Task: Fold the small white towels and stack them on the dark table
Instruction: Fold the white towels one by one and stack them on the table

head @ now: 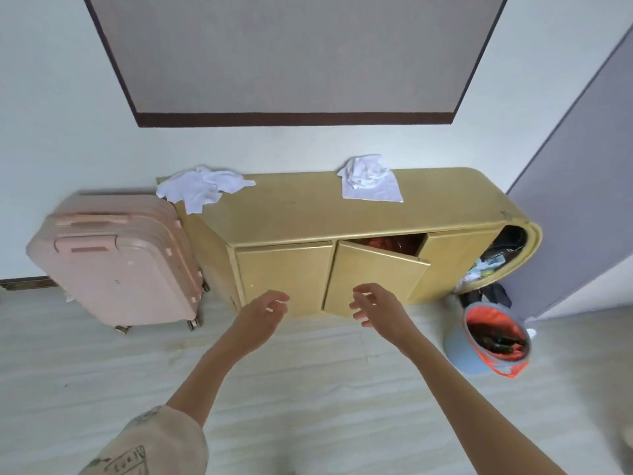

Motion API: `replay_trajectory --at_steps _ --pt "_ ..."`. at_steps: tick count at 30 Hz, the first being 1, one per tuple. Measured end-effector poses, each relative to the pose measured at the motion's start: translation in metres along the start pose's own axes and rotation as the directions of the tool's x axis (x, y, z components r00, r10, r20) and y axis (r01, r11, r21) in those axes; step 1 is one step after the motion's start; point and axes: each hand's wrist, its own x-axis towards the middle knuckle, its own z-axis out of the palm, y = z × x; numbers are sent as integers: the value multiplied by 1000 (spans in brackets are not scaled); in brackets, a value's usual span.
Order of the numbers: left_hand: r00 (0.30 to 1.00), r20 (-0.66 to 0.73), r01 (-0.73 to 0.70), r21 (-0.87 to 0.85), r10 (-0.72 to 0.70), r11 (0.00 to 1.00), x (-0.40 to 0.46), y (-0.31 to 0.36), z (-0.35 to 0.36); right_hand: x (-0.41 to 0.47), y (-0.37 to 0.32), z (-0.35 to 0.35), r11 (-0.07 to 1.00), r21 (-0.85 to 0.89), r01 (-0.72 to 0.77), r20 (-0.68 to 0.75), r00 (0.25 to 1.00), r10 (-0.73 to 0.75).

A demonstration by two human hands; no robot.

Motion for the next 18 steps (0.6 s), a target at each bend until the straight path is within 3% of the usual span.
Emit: replay_trajectory --at_steps 8,14,18 --pt "994 65 95 -37 -93 995 177 20 26 194 12 -61 999 -1 -53 37 998 53" --pt "981 2 194 -93 -194 977 340 54 56 372 23 -117 996 -58 -74 73 994 78" --pt "960 82 271 -55 -266 961 417 76 74 464 21 -154 990 -115 -84 56 994 90"
